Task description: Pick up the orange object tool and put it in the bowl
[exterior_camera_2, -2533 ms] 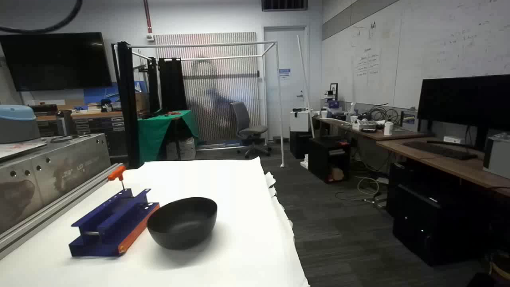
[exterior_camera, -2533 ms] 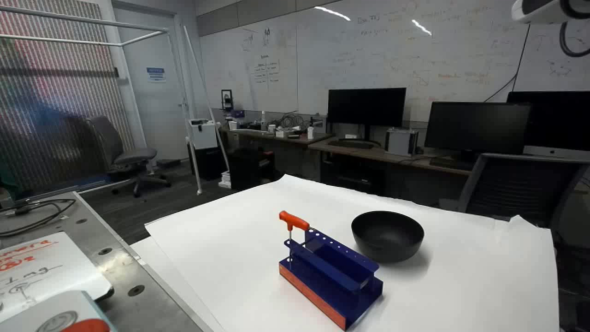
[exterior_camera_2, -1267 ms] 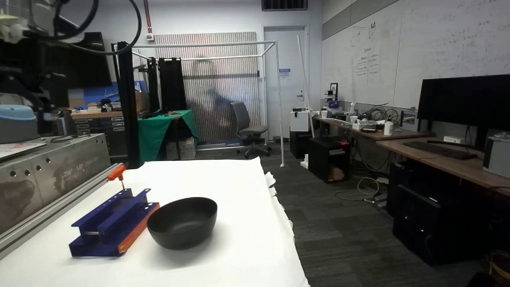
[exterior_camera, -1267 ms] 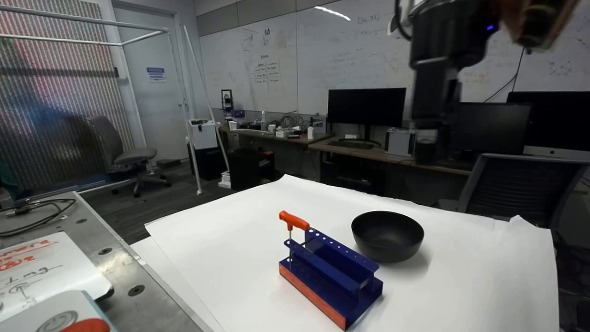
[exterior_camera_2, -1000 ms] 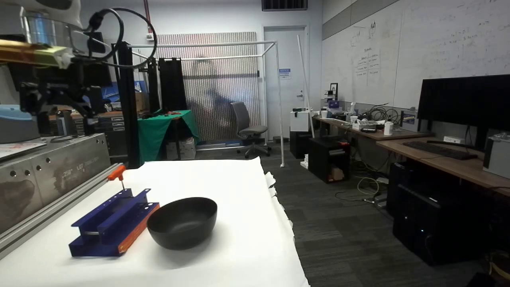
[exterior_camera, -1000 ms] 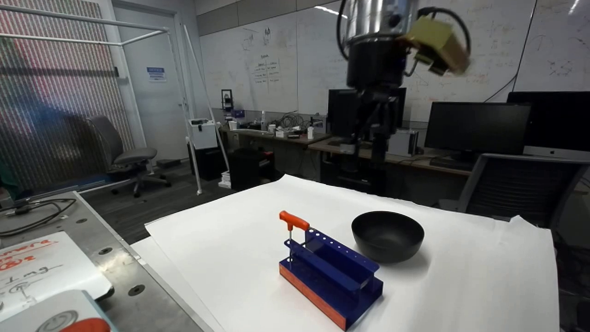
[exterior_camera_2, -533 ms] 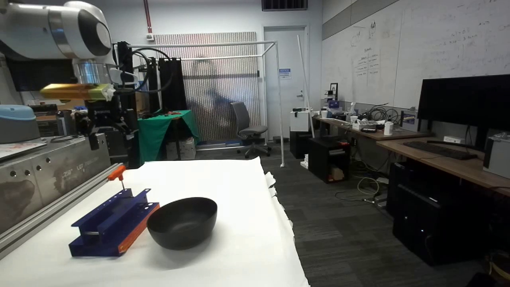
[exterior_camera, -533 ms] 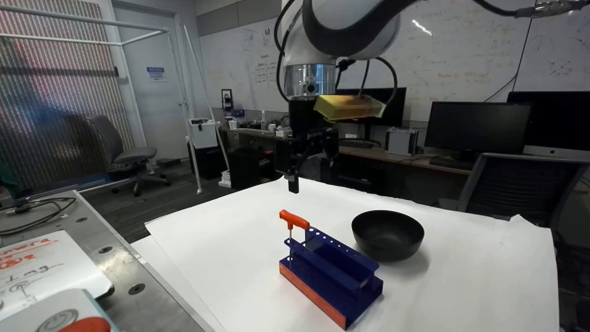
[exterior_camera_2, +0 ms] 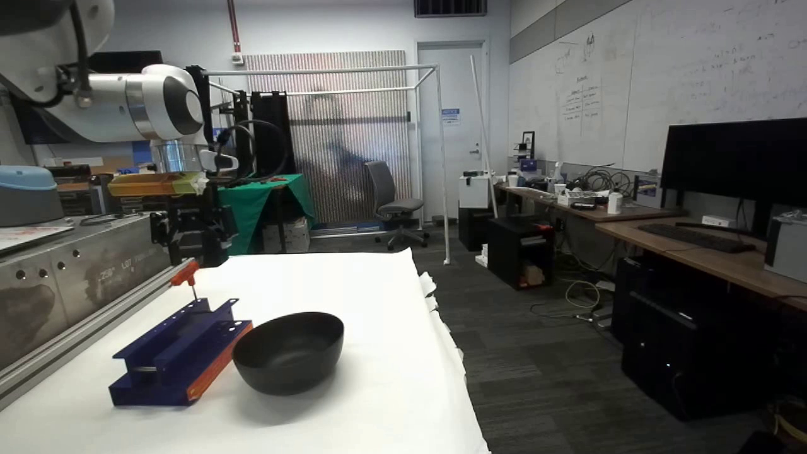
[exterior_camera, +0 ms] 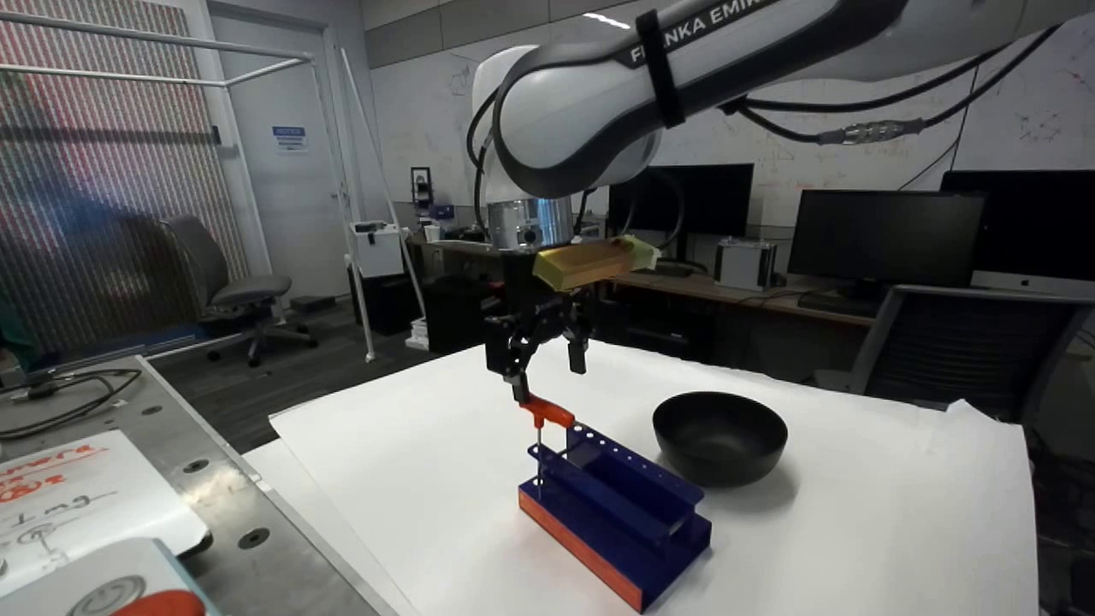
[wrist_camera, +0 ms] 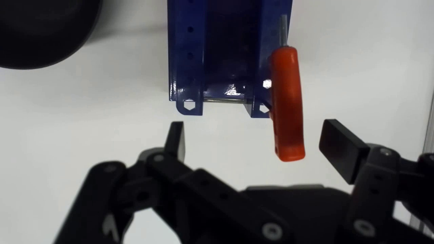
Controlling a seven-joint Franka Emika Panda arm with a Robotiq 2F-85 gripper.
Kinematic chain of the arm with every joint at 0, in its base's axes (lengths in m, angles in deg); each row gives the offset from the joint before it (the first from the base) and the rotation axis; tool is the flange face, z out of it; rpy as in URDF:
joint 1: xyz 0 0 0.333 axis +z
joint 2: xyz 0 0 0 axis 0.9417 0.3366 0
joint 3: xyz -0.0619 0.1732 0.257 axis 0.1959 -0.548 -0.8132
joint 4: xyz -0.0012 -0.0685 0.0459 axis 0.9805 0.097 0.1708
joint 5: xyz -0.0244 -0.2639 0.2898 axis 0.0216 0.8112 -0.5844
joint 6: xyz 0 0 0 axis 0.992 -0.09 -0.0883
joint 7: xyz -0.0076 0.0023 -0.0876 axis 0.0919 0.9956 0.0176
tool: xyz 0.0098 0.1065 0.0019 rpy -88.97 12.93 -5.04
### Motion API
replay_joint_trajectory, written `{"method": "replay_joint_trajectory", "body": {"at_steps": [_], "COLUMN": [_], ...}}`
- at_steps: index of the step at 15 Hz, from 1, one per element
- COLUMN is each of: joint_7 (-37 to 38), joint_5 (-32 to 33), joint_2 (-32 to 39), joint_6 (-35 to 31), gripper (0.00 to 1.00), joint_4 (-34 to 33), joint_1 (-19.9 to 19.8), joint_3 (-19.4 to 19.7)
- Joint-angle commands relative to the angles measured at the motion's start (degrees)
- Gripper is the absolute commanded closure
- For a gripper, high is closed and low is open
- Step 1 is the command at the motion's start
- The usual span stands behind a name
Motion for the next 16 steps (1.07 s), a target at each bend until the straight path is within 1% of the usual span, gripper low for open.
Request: {"method": "replay_joint_trajectory", "body": {"at_steps": [1,3,4,5,10,11,12,14,15,16], "joint_7": [-0.8,-1.0,-1.3,-1.7,-3.5,-3.8,-4.1,-4.1,-4.1,-3.4], "joint_5": [-1.4,-1.5,-1.4,-1.4,-1.1,-1.0,-1.0,-0.3,-0.2,0.1], "joint_2": [4.2,5.3,5.5,5.8,4.9,4.3,3.4,1.1,0.3,-2.0], "joint_6": [5.3,6.2,6.0,6.3,4.4,4.1,3.8,3.2,3.4,3.3], "gripper": [0.00,0.00,0.25,0.26,0.67,0.73,0.82,0.96,0.99,0.94], "joint_4": [-7.1,-8.0,-8.0,-8.3,-6.1,-5.3,-4.4,-2.4,-1.9,-0.6], "joint_1": [0.8,0.8,0.8,0.9,1.6,1.8,2.1,1.9,2.0,2.3], "joint_3": [0.9,0.9,0.8,0.8,0.2,0.1,0.0,-1.1,-1.4,-1.4]}}
